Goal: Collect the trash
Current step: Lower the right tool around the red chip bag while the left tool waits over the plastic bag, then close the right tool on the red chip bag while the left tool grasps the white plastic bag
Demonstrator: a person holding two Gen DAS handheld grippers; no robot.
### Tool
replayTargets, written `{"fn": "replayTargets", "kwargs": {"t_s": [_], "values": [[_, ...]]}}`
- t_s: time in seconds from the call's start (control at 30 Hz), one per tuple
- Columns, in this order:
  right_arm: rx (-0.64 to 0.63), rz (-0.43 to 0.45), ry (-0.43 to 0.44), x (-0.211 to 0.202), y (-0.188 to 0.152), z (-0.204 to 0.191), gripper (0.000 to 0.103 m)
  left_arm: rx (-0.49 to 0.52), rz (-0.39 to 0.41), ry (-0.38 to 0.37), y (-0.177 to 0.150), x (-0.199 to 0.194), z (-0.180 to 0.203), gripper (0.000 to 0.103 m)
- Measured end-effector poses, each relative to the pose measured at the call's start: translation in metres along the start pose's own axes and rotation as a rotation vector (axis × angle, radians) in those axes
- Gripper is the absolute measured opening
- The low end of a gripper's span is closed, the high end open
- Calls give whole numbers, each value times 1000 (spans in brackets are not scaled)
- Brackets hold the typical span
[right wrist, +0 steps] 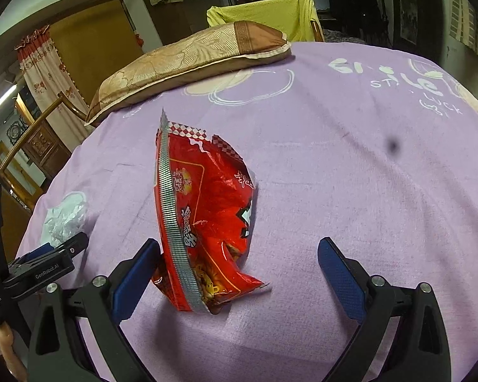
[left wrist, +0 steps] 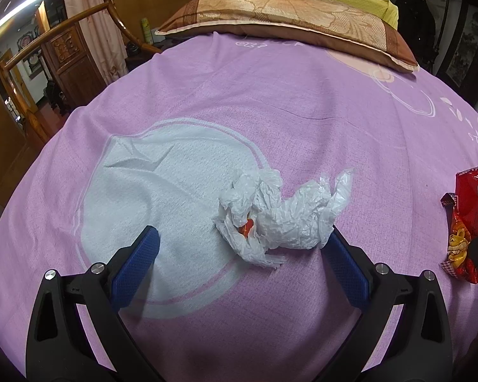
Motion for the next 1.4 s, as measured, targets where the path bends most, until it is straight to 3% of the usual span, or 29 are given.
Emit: {"fn": "replayTargets", "kwargs": {"t_s": [0.27,0.7,0.9,0.97,1.07,1.4], "values": [[25,55,16,-9,4,2,98,0,0,0,0,0,0,98],[2,49,14,-8,5,-3,93,-2,2,-1,1,1,1,98],[-8,35,37,-6,3,-7,76,-2,3,-1,1,1,1,98],[-18,27,58,-5,2,-10,61,-2,3,-1,1,1,1,98],[-47,33,80,-7,1,-17,48,-2,3,-2,1,1,1,98],[-69,37,63,-8,0,-21,48,-3,3,-1,1,2,1,98]]}}
Point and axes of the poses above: each gripper's, at about its wrist camera, not at the fingertips, and x roughly the way its jaws point, z to its right, y to its top, the point moved 8 cm from there along x, roughly the way its jaws point, and after that the axes turned 5 degrees about x, right-handed, at the moved point
